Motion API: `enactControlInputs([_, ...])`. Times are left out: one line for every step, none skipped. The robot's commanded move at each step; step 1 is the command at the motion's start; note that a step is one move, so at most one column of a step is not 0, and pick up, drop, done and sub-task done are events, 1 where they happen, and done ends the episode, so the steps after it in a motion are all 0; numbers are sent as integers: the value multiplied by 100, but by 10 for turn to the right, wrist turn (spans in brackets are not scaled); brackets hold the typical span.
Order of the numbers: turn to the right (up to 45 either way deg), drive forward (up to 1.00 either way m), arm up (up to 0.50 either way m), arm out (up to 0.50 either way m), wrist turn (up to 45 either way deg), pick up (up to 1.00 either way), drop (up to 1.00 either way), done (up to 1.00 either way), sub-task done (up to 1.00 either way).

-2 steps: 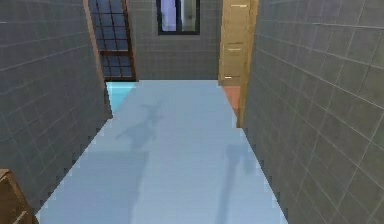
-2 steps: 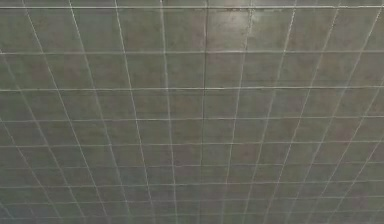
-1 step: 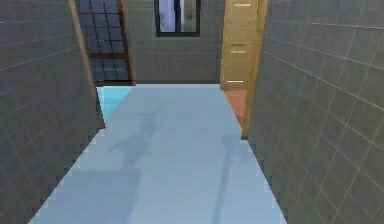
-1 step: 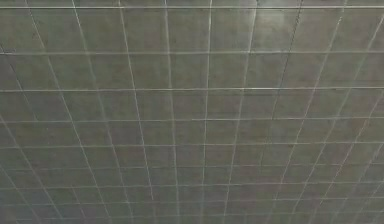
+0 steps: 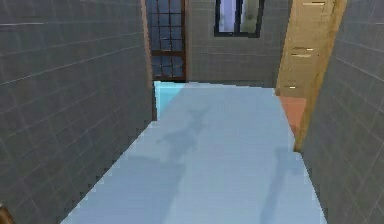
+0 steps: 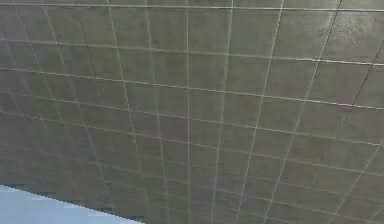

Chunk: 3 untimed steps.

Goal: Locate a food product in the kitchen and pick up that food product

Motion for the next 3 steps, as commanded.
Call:
enactControlInputs([0,100,0,0,0,0,0,0,0])
enactControlInputs([0,100,0,0,0,0,0,0,0])
enactControlInputs([0,100,0,0,0,0,0,0,0])
